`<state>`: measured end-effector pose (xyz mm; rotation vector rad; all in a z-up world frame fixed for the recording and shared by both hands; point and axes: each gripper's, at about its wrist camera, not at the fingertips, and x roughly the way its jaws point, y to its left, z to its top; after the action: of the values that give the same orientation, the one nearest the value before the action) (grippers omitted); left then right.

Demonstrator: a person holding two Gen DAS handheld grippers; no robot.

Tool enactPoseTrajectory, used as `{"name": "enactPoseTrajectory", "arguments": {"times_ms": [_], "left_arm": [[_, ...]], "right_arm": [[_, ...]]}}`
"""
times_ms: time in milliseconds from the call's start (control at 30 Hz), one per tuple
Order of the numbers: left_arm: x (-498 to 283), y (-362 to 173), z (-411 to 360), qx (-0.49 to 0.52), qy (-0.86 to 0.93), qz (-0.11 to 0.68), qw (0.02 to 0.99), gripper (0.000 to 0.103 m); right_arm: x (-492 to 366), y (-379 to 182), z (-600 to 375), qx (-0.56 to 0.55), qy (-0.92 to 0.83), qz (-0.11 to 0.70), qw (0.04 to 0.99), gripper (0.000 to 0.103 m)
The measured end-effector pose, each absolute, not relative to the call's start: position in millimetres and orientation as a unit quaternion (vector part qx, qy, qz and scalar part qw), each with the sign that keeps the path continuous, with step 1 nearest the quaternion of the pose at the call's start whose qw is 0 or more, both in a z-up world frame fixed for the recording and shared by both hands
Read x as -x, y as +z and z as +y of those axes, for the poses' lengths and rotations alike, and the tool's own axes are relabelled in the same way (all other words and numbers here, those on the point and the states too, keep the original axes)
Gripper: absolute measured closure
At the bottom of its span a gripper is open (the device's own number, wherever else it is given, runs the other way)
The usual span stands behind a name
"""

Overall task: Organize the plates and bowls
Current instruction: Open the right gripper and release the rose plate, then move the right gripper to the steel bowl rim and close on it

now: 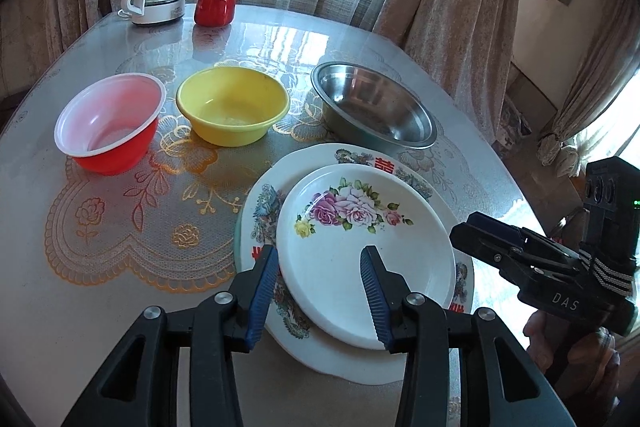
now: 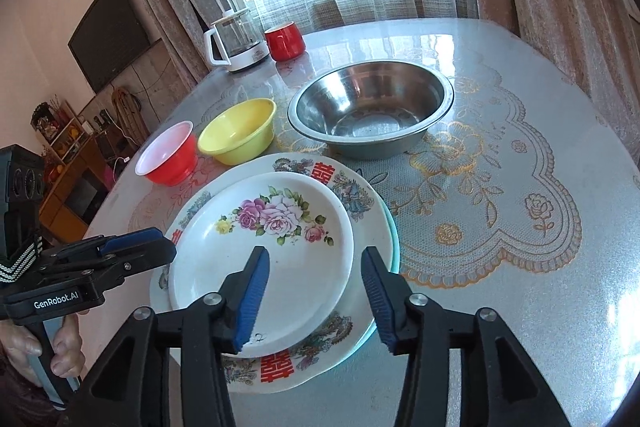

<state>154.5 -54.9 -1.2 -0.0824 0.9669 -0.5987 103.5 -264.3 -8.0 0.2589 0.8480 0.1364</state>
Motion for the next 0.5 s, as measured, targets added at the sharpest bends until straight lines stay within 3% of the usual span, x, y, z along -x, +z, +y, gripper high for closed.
{"name": "enactPoseTrajectory", "arguments": {"times_ms": [33,67,500], "left_arm": [[-158.4,-0.6,-55.4,0.045,-0.284,0.460,0.840,0.057],[-162.1,0.1,-55.8,0.050,-0.283,0.461,0.840,0.054],[-229.2,13.5,-85.7,0.101,-0.303,0.471,0.822,0.045]], "right_arm": [[-104.9,-6.4,-266.9,-0.133,0.071,0.405,0.902,0.031],[-106.3,-5.3,-269.9,-0.143,0.077,0.401,0.901,0.030],[-154.3,1.5,-330.1,-0.268,0.051,0.398,0.876,0.030]]}}
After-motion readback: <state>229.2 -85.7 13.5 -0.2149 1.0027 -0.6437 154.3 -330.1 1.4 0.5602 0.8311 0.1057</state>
